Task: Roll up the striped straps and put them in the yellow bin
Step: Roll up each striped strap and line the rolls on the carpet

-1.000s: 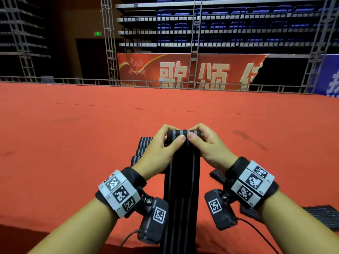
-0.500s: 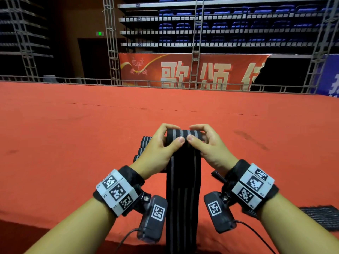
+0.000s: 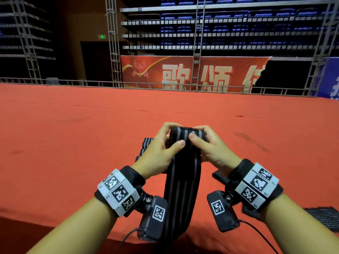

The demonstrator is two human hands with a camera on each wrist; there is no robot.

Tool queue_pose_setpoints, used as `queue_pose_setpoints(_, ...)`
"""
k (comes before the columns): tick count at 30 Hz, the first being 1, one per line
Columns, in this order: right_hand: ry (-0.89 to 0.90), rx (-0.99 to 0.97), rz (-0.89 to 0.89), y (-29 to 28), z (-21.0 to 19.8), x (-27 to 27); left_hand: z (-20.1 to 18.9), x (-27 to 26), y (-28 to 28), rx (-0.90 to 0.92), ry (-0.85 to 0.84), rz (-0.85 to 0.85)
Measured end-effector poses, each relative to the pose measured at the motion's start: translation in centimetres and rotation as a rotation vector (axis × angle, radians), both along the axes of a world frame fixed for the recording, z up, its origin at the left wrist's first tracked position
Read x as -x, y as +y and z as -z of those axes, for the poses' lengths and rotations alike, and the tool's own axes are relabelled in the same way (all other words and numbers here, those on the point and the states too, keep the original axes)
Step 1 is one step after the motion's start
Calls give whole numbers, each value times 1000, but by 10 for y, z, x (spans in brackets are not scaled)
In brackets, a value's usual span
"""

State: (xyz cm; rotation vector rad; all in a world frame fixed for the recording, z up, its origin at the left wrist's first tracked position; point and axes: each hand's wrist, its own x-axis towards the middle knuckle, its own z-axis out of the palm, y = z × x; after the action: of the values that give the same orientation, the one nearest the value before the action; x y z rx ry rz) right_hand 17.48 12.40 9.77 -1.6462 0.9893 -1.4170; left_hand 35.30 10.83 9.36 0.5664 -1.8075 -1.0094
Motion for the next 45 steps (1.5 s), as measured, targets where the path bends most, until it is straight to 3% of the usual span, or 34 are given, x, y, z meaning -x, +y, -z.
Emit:
queue_pose_setpoints(7, 113, 203, 34, 6, 0, 2, -3, 4, 4, -131, 58, -27)
queue_pose_setpoints(12, 21, -3, 34, 7, -3, -2, -3, 4, 7, -41, 13, -34)
queue_pose_setpoints(17, 34, 126, 69, 8, 3, 1, -2, 8, 8, -201, 51, -14)
queue_pose_setpoints(22, -97, -39, 37, 7, 0, 1, -1, 8, 6, -124, 55, -36)
queue_pose_setpoints(26, -55, 53, 86, 9, -1, 3, 0, 12, 5, -207, 87, -31)
queue_pose_setpoints(31, -69, -14, 69, 8, 0, 1, 0, 12, 6, -106, 71, -35)
queue_pose_setpoints(36, 2, 98, 113, 9, 2, 4, 4, 11, 3, -176, 60, -61)
queue_pose_setpoints(41, -42, -4, 72, 9, 1, 4, 5, 9, 3, -49, 40, -79)
queue_pose_setpoints(45, 28, 101, 76, 12, 4, 6, 5, 11, 4, -194, 71, -72)
